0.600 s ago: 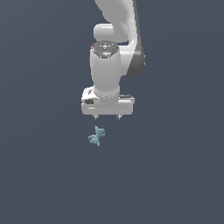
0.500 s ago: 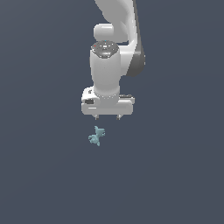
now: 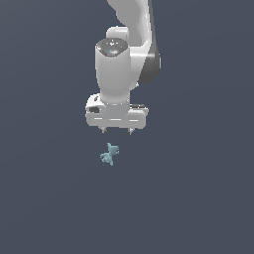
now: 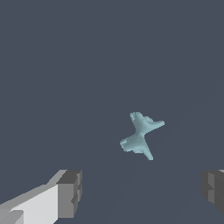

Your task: Pick up the object and move it to a goal position.

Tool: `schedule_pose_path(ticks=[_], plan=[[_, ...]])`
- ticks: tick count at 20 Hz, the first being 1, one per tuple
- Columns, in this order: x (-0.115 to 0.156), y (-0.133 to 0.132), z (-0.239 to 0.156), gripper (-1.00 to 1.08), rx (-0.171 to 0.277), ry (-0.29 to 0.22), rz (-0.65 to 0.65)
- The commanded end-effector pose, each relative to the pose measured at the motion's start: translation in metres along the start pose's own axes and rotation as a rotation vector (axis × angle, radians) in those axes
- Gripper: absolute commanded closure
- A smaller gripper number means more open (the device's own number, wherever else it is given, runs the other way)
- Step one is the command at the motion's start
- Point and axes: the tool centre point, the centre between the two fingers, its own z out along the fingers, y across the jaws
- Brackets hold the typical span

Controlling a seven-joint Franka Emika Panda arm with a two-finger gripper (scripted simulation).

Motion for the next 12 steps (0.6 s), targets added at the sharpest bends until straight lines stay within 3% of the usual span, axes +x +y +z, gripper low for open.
schedule_pose_path(ticks=[1, 12], plan=[[0.000, 0.000, 0.000, -0.92, 0.000, 0.000, 0.001], [0.004, 0.013, 0.036, -0.92, 0.006, -0.024, 0.119]])
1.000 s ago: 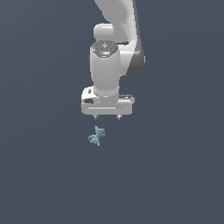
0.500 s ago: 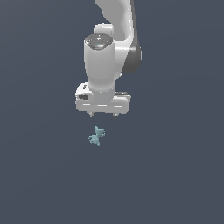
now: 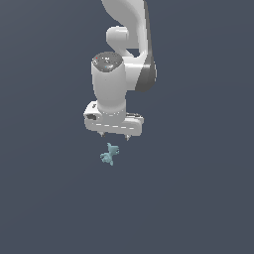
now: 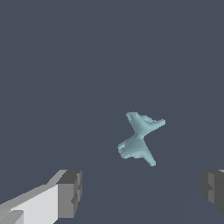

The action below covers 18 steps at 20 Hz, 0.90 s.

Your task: Pick up the object and move it to a goal position.

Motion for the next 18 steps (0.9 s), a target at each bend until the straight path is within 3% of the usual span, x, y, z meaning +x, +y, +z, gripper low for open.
schedule_pose_path(ticks=[1, 10, 18], plan=[[0.002, 0.006, 0.015, -0.92, 0.001, -0.011, 0.049], [0.005, 0.027, 0.070, -0.92, 0.000, -0.046, 0.226], [0.005, 0.030, 0.080, -0.92, -0.002, -0.052, 0.255]])
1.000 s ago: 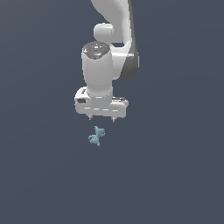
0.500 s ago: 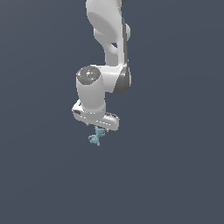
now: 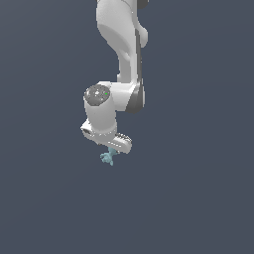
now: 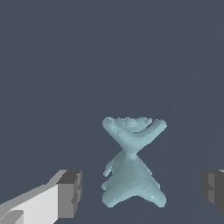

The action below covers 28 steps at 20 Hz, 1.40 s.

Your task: Pick up the object and move it to a goal position.

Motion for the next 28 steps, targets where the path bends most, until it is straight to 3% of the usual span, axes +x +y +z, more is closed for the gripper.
schedule_pose_path(ticks=[1, 16, 17, 28], plan=[[0.000, 0.000, 0.001, -0.92, 0.000, 0.001, 0.000], [0.001, 0.000, 0.051, -0.92, 0.000, 0.001, 0.005], [0.001, 0.000, 0.051, 1.08, 0.000, 0.001, 0.005], [0.001, 0.000, 0.050, 1.08, 0.000, 0.001, 0.005]])
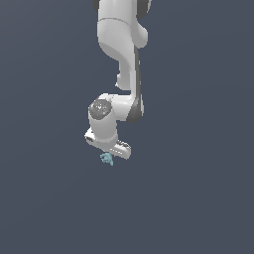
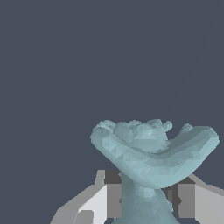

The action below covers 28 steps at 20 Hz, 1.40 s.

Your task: Pick up the object and move it to a goal position.

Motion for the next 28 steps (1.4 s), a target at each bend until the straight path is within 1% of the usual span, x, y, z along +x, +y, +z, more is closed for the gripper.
schedule_pose_path(ticks=[1, 6, 11, 28], plan=[[0.000, -0.001, -0.001, 1.08, 0.000, 0.000, 0.000], [0.004, -0.008, -0.013, 1.08, 0.000, 0.000, 0.000], [0.010, -0.023, -0.037, 1.08, 0.000, 0.000, 0.000], [0.048, -0.102, -0.159, 1.08, -0.001, 0.000, 0.000]])
